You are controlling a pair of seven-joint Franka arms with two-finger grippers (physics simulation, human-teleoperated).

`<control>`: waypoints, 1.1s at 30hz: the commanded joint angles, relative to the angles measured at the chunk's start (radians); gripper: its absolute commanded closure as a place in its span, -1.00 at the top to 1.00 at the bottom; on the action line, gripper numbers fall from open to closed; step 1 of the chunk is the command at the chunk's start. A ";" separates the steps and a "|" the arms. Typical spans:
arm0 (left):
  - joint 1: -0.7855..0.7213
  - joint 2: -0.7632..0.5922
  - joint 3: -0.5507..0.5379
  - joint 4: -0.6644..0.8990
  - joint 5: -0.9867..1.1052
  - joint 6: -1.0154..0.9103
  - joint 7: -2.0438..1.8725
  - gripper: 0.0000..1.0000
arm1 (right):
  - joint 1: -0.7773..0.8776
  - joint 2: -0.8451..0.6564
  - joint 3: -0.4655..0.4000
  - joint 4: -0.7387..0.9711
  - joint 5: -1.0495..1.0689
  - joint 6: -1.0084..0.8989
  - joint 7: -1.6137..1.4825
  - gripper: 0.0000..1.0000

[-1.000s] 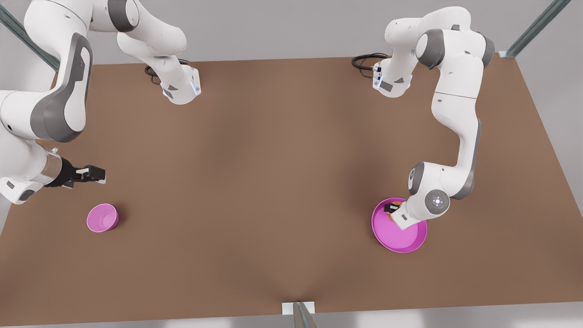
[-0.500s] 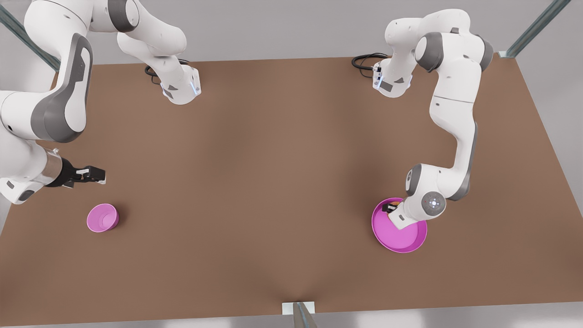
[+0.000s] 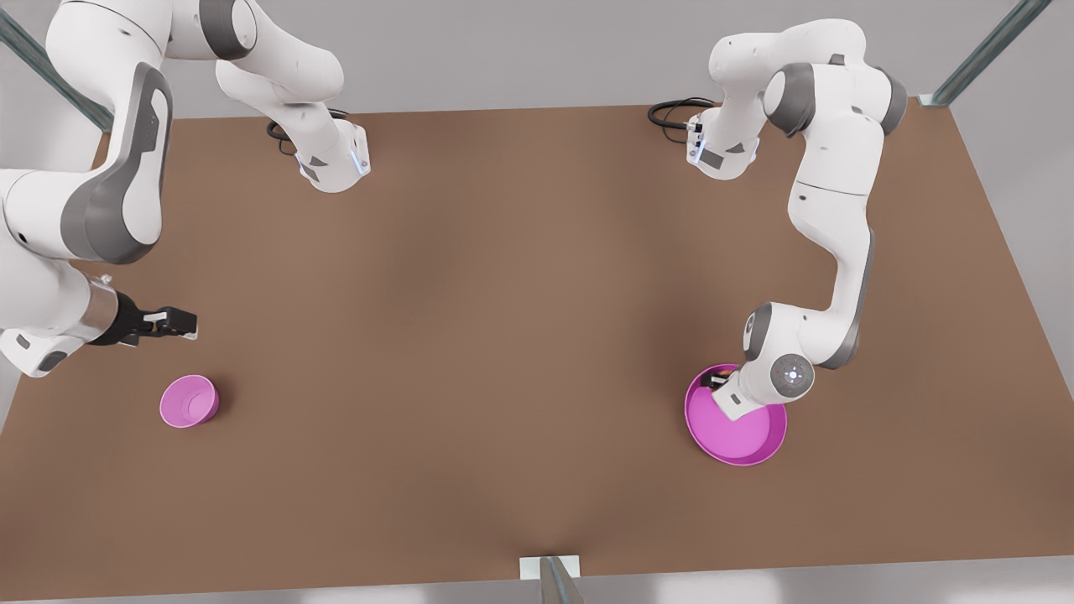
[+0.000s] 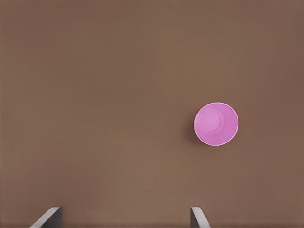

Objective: Use the left arm to pick up the apple from the plate, transfer it to the gripper of the right arm, and then use the right arm to place it into the bowl

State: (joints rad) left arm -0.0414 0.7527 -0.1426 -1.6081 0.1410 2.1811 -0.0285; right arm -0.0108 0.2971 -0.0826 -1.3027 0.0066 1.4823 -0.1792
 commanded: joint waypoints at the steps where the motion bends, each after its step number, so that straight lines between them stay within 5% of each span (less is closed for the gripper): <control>1: 0.000 -0.001 0.000 0.002 0.000 0.012 -0.073 1.00 | 0.000 -0.001 0.000 0.000 0.003 -0.001 0.007 1.00; 23: 0.002 0.013 0.000 0.004 0.003 0.012 -0.248 1.00 | 0.008 0.025 0.003 0.003 0.003 0.003 0.009 1.00; 27: 0.002 0.011 0.000 0.007 0.005 0.012 -0.249 0.74 | 0.012 0.027 0.003 0.002 0.003 0.003 0.009 1.00; 33: 0.002 0.001 -0.002 0.017 -0.001 0.012 -0.254 0.73 | 0.014 0.027 0.003 0.002 0.003 0.003 0.009 1.00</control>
State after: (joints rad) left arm -0.0399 0.7563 -0.1435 -1.5917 0.1463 2.1948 -0.2299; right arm 0.0030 0.3249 -0.0796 -1.3013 0.0086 1.4853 -0.1723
